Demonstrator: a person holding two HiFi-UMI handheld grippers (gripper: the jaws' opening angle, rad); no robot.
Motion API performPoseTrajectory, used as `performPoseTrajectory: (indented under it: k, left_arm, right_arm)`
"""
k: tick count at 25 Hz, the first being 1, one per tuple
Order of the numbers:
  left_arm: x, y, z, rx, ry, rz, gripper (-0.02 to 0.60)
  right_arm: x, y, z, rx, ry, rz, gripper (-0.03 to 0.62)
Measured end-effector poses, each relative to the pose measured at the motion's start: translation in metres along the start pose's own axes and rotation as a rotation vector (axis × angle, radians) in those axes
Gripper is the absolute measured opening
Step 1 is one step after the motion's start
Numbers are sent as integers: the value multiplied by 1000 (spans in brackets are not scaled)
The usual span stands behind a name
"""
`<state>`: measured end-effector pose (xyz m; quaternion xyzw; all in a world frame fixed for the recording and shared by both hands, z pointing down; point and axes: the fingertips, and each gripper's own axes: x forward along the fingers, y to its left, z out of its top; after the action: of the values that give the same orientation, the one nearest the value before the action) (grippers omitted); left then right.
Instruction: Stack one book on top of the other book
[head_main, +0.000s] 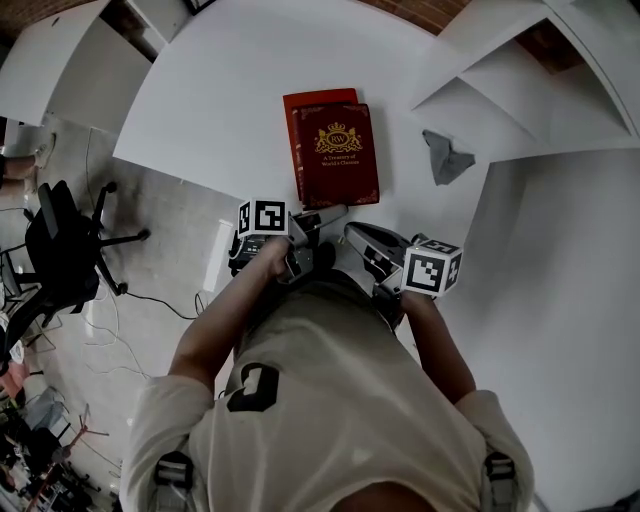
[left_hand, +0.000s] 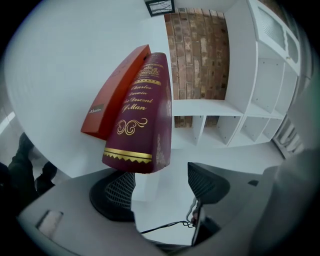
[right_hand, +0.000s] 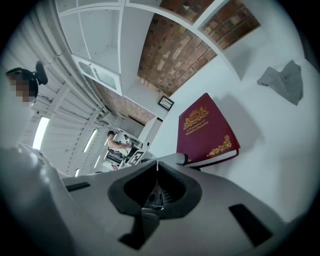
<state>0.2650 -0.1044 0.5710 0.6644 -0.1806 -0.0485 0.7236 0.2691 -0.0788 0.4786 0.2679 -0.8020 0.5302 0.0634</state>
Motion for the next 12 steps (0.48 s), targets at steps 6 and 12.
performPoseTrajectory:
  k: [6, 12]
  left_arm:
    - [5, 0, -5, 15, 13, 11, 319]
    - [20, -7, -25, 16, 61, -31, 319]
  right_arm:
    - [-5, -43, 0, -2, 0, -111, 8]
    - [-15, -52, -2, -10, -6, -133, 8]
